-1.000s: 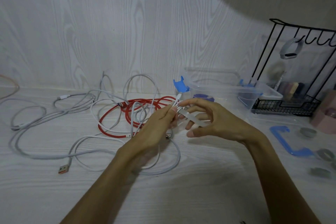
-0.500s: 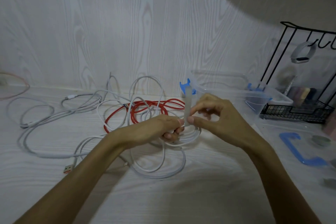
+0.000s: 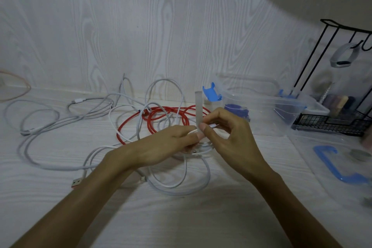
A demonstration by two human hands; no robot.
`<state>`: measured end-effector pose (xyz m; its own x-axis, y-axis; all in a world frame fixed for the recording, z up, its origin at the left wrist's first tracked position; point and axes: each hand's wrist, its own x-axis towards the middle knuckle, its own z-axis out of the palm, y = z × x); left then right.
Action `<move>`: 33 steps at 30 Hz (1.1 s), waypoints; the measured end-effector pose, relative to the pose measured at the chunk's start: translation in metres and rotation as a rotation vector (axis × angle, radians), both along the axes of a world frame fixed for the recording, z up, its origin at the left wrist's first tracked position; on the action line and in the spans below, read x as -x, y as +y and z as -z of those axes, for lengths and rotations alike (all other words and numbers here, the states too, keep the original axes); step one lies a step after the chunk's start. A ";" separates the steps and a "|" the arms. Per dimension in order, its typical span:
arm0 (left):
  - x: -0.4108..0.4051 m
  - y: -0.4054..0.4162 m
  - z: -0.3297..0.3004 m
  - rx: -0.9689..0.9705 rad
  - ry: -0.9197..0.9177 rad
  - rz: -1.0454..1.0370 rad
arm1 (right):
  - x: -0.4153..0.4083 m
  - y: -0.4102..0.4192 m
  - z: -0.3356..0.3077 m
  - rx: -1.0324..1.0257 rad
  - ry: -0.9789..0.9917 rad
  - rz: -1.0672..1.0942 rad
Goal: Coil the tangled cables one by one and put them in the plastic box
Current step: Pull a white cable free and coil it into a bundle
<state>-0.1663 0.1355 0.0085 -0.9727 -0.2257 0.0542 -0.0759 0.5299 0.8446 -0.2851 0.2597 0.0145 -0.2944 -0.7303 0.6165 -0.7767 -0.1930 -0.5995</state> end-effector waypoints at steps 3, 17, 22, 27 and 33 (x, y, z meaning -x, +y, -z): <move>-0.007 0.001 0.003 0.084 0.103 0.004 | -0.001 0.000 0.001 0.007 -0.028 0.023; 0.004 0.018 0.005 -0.106 0.583 -0.387 | 0.001 -0.004 0.002 0.099 -0.275 0.086; 0.001 0.015 0.006 -0.069 0.555 -0.390 | 0.002 -0.006 0.006 -0.033 0.037 0.165; 0.002 0.012 0.007 -0.079 0.563 -0.388 | 0.009 -0.009 0.006 -0.274 0.212 0.206; 0.004 0.015 0.014 -0.010 0.494 -0.375 | 0.018 -0.008 0.006 -0.449 0.267 0.173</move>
<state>-0.1706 0.1503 -0.0058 -0.6876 -0.5499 0.4741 0.1464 0.5345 0.8324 -0.3029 0.2519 0.0087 -0.3094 -0.8935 0.3253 -0.9108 0.1802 -0.3713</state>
